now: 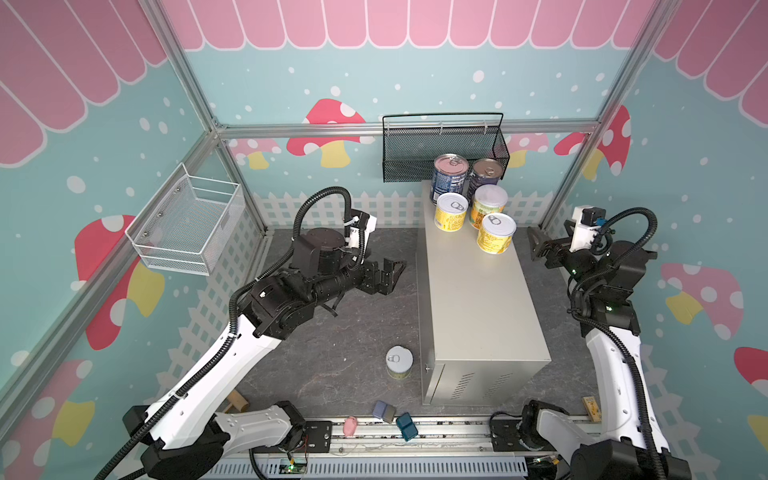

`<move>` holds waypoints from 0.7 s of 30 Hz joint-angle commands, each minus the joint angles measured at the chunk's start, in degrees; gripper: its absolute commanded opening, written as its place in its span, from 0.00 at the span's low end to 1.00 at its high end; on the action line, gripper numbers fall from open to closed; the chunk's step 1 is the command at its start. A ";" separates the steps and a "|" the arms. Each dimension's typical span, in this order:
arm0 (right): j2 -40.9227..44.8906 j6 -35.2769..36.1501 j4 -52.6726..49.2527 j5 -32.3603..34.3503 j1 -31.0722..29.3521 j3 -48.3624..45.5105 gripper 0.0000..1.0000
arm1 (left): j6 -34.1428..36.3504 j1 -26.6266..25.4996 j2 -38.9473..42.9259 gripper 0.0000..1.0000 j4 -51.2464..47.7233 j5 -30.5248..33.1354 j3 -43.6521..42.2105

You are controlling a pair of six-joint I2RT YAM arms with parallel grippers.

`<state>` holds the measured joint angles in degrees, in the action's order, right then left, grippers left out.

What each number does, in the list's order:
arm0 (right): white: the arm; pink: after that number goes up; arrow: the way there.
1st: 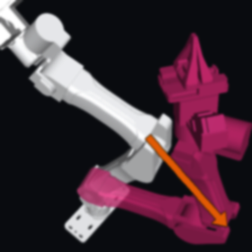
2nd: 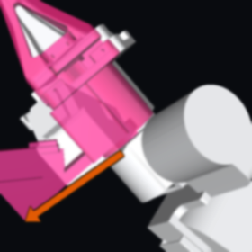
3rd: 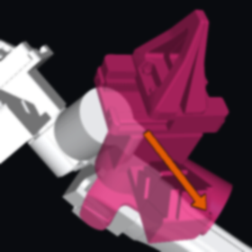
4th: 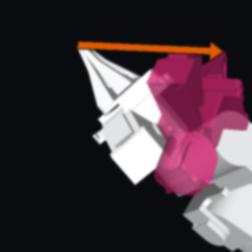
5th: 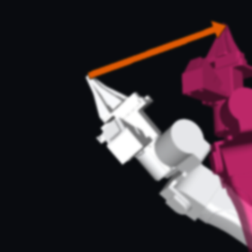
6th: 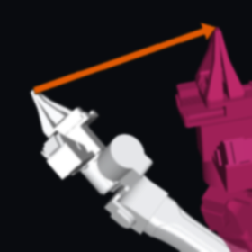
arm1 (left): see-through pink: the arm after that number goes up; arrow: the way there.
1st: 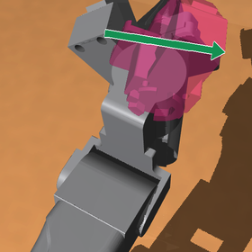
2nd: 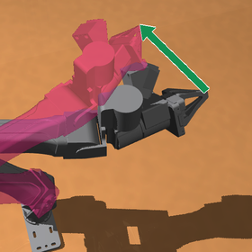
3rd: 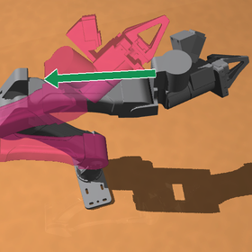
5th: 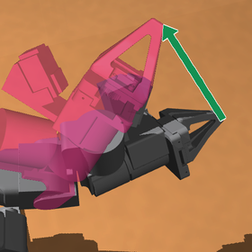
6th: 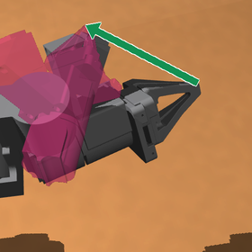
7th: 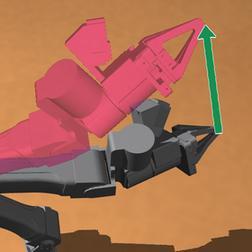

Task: Place and organize the canned foods onto the counter
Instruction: 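Open the right gripper and draw it back from the cans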

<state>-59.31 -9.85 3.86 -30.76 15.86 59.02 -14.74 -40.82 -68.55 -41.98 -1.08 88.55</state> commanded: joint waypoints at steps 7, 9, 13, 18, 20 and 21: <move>0.17 -2.65 8.31 -8.72 0.23 -2.86 0.99 | 0.09 0.48 -0.09 0.98 -0.92 0.21 0.66; -0.32 -3.05 8.53 -9.02 0.23 -2.94 0.99 | -0.11 0.48 0.00 0.98 -0.92 0.12 0.52; -1.07 -3.82 9.34 -10.30 0.18 -3.01 1.00 | -0.29 0.43 0.35 0.99 -0.87 0.25 0.46; -1.53 -4.04 9.79 -11.55 0.06 -2.95 1.00 | -0.37 0.48 -0.08 0.98 -0.85 0.14 0.48; -1.83 -4.11 9.83 -12.18 0.11 -2.95 1.00 | -0.51 0.48 -0.31 0.98 -0.82 -0.06 0.56; -1.86 -4.13 9.85 -12.42 0.01 -2.93 1.00 | -0.54 0.47 -0.43 0.98 -0.69 -0.05 0.51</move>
<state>-60.84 -13.56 11.84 -41.10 15.86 56.38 -14.81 -40.62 -68.84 -42.19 -1.10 88.55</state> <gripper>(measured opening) 0.996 0.983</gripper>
